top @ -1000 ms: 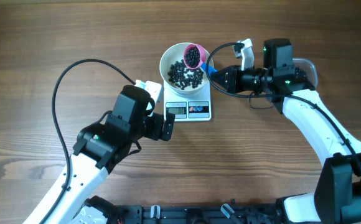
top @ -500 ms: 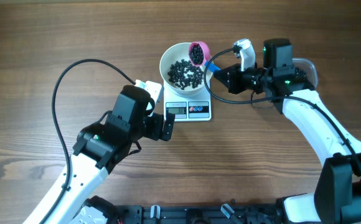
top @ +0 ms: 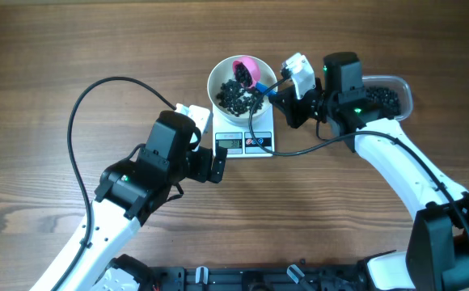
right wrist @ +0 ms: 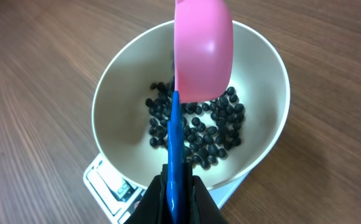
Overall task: Scoop item into bowl and weigh 150g on scale
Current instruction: 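Tilt the scoop with the right gripper to pour beans into the bowl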
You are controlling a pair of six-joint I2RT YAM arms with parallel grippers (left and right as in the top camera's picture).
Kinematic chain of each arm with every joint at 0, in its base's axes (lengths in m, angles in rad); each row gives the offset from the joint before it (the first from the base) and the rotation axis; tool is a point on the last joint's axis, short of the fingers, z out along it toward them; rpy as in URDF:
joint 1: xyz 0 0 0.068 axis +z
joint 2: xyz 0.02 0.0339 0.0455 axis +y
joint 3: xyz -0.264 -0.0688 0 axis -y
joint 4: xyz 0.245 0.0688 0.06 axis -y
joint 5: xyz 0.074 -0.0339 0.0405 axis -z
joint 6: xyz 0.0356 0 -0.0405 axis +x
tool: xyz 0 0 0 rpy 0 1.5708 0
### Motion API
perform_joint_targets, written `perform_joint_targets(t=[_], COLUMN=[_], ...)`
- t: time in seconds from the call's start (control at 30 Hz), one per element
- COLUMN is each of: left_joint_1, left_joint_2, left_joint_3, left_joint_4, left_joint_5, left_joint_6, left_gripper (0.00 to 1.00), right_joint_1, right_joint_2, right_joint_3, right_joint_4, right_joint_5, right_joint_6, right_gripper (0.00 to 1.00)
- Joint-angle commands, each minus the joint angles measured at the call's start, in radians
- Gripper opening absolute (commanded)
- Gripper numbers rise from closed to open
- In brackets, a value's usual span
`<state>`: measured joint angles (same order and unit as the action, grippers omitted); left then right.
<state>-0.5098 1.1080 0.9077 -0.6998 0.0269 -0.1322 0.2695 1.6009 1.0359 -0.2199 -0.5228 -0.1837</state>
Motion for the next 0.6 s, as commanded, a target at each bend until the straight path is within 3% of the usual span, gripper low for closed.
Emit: perform_joint_targets(t=[0.0,0.37,0.57], left_joint_1=[-0.005,-0.005,-0.004], left_joint_2=[0.001,0.001,0.001], left_joint_3=[0.003,0.003,0.003], left_joint_4=[0.000,0.000,0.000], left_joint_5=[-0.006,-0.006,-0.006], left_joint_6=[0.020,0.020,0.020], left_gripper=[1.00,1.00,1.00], right_joint_1=[0.002,0.002,0.003], right_joint_2=[0.009,-0.050,-0.081], right_joint_3=[0.004,0.004,0.004], right_joint_4=[0.005,0.004,-0.005], right_joint_5=[0.060,0.085,0.121], right_joint_6=[-0.072,-0.088,-0.182], right_gripper=[0.04,0.04,0.04])
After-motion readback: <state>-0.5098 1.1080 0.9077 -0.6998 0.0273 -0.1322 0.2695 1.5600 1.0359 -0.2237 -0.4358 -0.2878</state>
